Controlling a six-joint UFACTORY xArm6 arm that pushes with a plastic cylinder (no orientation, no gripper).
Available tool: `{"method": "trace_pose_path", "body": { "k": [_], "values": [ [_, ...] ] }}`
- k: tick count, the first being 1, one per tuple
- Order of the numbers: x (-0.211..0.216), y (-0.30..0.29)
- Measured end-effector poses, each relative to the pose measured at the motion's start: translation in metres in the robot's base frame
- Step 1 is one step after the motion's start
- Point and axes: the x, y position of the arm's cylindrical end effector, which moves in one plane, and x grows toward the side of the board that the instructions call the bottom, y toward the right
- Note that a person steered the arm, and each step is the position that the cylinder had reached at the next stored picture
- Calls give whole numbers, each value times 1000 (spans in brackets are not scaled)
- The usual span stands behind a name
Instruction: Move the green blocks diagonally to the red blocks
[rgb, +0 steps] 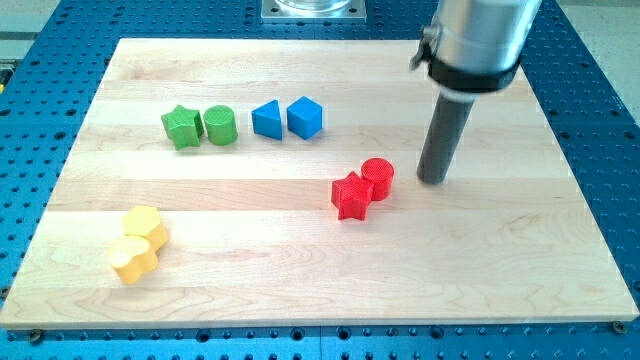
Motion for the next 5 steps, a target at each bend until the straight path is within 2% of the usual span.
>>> {"method": "trace_pose_path", "body": {
  "k": [1,2,3,4,5],
  "values": [
    [-12,-27],
    [-49,-39],
    [-29,-122],
    [-33,-210],
    [-42,-254]
  ]
}}
